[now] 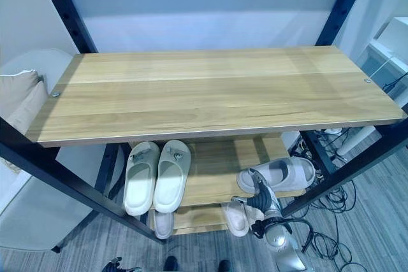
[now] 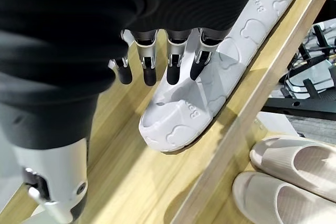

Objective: Arrange the slippers neatly on the shoe rack.

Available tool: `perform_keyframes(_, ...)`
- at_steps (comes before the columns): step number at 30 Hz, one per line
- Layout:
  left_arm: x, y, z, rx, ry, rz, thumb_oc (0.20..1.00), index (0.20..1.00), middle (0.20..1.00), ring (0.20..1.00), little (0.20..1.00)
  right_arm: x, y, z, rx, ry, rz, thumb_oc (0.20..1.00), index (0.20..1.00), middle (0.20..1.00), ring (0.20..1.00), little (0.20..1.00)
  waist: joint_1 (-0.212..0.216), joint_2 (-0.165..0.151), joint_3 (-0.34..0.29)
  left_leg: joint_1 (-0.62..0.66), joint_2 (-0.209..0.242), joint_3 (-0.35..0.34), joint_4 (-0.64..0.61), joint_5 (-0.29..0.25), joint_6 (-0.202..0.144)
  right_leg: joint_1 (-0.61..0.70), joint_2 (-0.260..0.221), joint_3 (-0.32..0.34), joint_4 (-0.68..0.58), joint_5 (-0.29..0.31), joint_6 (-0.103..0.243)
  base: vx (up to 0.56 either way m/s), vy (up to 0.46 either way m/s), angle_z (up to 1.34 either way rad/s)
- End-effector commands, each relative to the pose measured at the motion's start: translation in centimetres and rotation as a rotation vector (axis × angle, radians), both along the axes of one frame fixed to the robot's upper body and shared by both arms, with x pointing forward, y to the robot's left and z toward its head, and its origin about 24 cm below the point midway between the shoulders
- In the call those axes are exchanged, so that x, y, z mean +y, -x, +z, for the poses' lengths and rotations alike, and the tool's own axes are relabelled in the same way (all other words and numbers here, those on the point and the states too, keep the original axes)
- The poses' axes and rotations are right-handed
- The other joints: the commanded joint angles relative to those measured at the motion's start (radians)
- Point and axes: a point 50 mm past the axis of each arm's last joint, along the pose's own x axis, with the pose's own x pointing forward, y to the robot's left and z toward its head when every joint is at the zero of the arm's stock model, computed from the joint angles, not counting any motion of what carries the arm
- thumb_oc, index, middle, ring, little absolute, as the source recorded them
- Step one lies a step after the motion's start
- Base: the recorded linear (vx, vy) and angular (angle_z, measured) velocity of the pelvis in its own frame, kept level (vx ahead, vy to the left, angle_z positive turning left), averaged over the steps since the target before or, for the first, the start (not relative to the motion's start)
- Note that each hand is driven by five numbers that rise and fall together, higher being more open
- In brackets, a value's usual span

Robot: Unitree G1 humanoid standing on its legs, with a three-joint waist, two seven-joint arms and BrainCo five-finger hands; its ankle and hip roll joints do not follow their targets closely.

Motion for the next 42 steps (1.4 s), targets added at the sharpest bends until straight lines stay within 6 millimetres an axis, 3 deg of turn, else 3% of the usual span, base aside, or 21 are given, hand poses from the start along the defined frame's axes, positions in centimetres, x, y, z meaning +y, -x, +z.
perform_keyframes(1,-2.5,-1.4,-0.3,0.003,0.051,-0.042,1.0,1.0,1.0,1.0,1.0,2.1,-1.4,1.5,-0.071,-0.126,0.071,1.0,1.0,1.0,1.0,1.0,0.03,-0.007,0.038,0.017,-0.006,0.023,0.014,-0.098,-0.004,0.047,-0.039,-0.006,0.011,-0.038,0.061,0.0,0.0,0.0)
perform_keyframes(12,-2.2,-1.6,-0.3,0.001,0.049,-0.044,1.0,1.0,1.0,1.0,1.0,5.6,-2.5,1.4,-0.016,-0.258,0.226,1.0,1.0,1.0,1.0,1.0,0.057,-0.008,0.039,0.006,-0.012,0.004,0.014,-0.09,-0.007,0.05,-0.042,-0.034,0.011,-0.041,0.059,0.0,0.003,0.03)
perform_keyframes(17,-2.3,-1.6,-0.3,0.0,0.055,-0.049,1.0,1.0,1.0,1.0,1.0,6.1,-2.7,2.0,-0.038,-0.266,0.266,1.0,1.0,1.0,1.0,1.0,0.061,-0.011,0.038,0.002,-0.013,0.002,0.014,-0.088,-0.008,0.051,-0.042,-0.04,0.011,-0.044,0.059,0.01,0.005,0.09)
perform_keyframes(19,-2.4,-1.6,-0.3,-0.001,0.055,-0.051,1.0,1.0,1.0,1.0,1.0,5.8,-3.0,2.9,-0.099,-0.245,0.264,1.0,1.0,1.0,1.0,1.0,0.06,-0.012,0.039,0.004,-0.012,0.003,0.014,-0.089,-0.008,0.053,-0.04,-0.038,0.012,-0.045,0.058,0.0,0.0,0.0)
perform_keyframes(23,-3.1,-2.1,-0.2,-0.043,0.041,-0.055,1.0,1.0,1.0,1.0,1.0,3.8,-3.1,8.6,-0.469,-0.104,0.168,1.0,1.0,1.0,1.0,1.0,0.042,-0.009,0.044,0.01,-0.004,0.011,0.014,-0.094,-0.006,0.048,-0.037,-0.026,0.013,-0.045,0.06,0.0,0.0,0.0)
perform_keyframes(26,-3.1,-2.2,-0.1,-0.05,0.03,-0.058,1.0,1.0,1.0,1.0,1.0,3.3,-2.9,9.1,-0.508,-0.038,0.146,1.0,1.0,1.0,1.0,1.0,0.04,-0.01,0.042,0.013,-0.003,0.013,0.014,-0.098,-0.005,0.049,-0.035,-0.02,0.013,-0.046,0.06,0.01,-0.008,-0.05)
perform_keyframes(31,-3.5,-2.1,-0.2,-0.044,0.021,-0.063,1.0,1.0,1.0,1.0,1.0,1.9,-2.9,8.0,-0.49,0.066,0.011,1.0,1.0,1.0,1.0,1.0,0.036,-0.009,0.04,0.017,-0.001,0.016,0.014,-0.102,-0.004,0.05,-0.035,-0.016,0.012,-0.047,0.059,0.0,0.0,0.0)
perform_keyframes(42,-3.9,-1.4,-0.4,-0.025,-0.006,-0.059,1.0,1.0,1.0,1.0,1.0,0.7,-3.0,5.9,-0.453,0.111,-0.179,1.0,1.0,1.0,1.0,1.0,0.038,0.0,0.039,0.021,-0.004,0.015,0.014,-0.106,-0.002,0.052,-0.037,-0.015,0.013,-0.048,0.059,0.0,0.0,0.0)
